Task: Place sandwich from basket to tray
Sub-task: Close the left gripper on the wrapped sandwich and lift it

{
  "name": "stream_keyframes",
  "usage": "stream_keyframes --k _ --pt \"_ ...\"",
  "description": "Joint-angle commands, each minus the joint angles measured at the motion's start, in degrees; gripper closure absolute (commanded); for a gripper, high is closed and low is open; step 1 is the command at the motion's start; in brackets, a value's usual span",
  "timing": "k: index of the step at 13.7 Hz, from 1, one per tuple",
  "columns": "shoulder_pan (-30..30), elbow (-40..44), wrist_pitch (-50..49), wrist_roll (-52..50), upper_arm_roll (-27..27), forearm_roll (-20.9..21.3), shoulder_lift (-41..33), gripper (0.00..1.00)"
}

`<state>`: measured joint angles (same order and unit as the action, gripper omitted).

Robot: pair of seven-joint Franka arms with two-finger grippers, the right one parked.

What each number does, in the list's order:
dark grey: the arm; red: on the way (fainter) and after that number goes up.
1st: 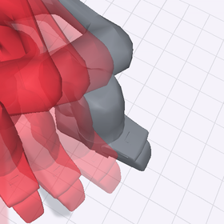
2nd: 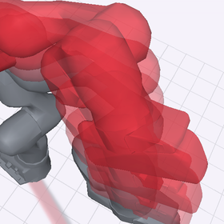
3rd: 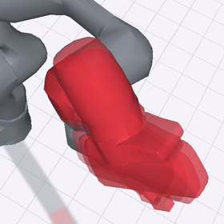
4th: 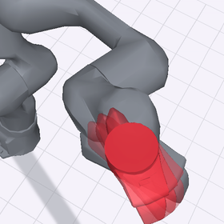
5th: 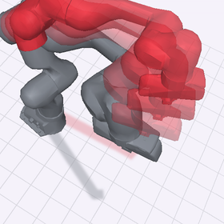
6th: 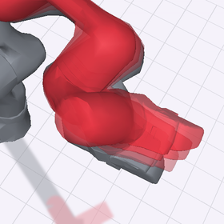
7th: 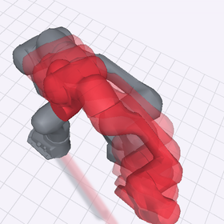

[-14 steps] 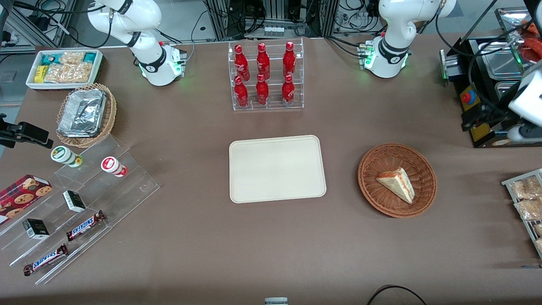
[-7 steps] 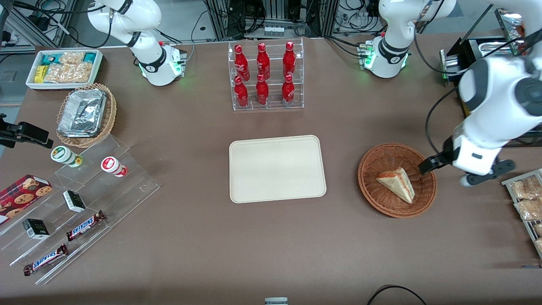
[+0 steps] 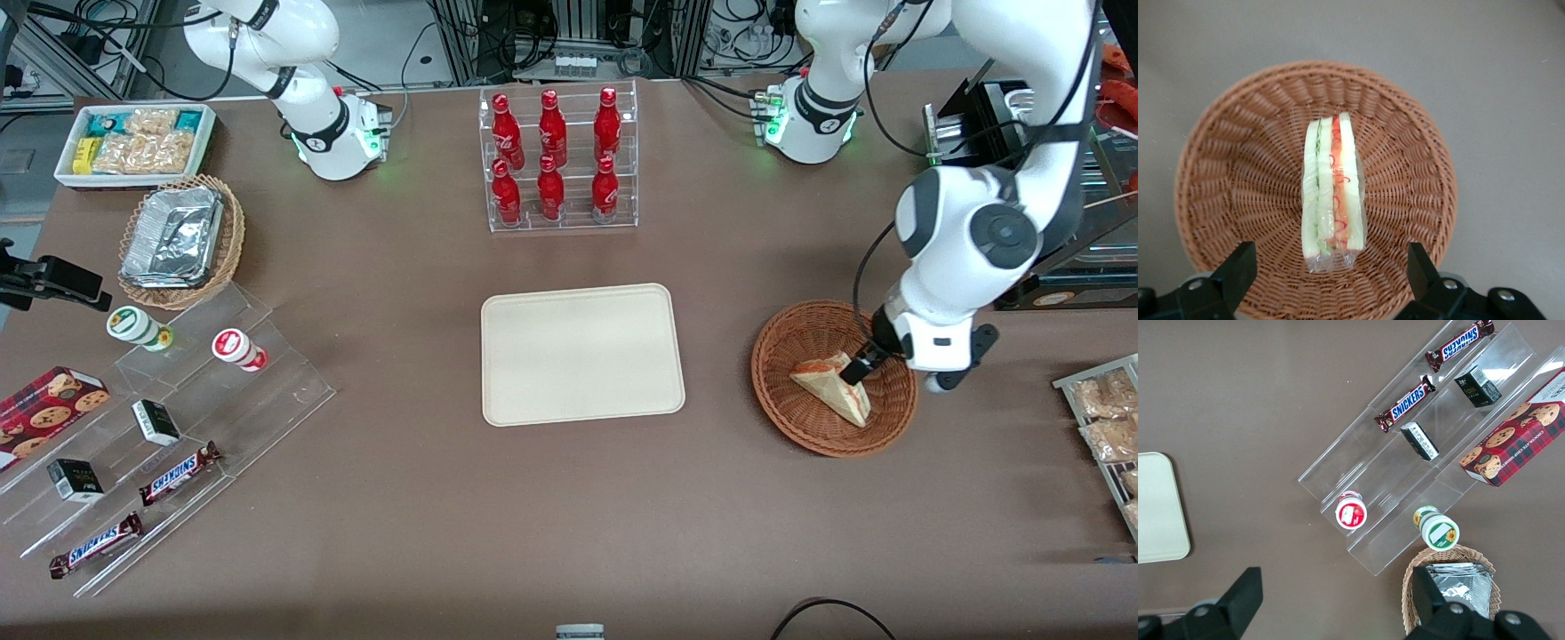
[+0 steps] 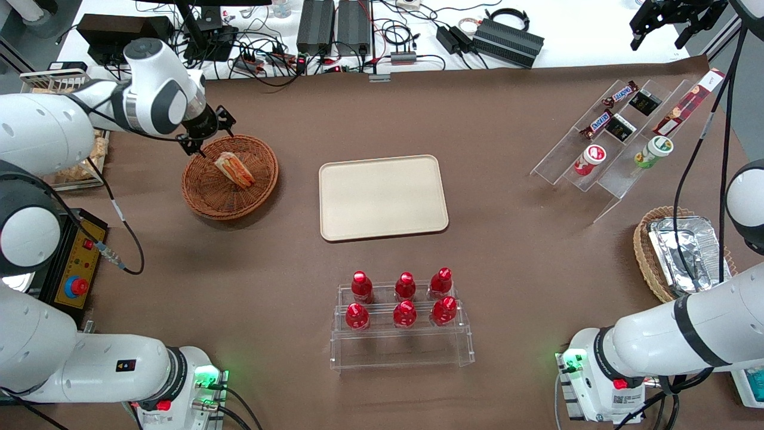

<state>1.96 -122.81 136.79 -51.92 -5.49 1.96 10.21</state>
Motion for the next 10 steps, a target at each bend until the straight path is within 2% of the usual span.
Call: stream_keyframes --k 1,5,6,7,8,10 --pt "-0.11 -1.73 3.91 -1.96 -0.23 -0.46 2.09 0.00" --pt "-0.20 -2.26 7.44 -2.04 -0.14 -0.20 5.25 0.01" --pt "-0.11 -2.26 7.44 -3.00 -0.14 -0.20 5.43 0.33" --pt "-0.11 -2.09 7.44 -4.14 -0.14 -0.11 5.44 0.82" --pt "-0.20 -1.74 7.36 -4.07 -0.14 0.24 5.78 1.00" --pt "-0.11 0.45 6.57 -4.24 -0.22 0.42 6.23 1.00"
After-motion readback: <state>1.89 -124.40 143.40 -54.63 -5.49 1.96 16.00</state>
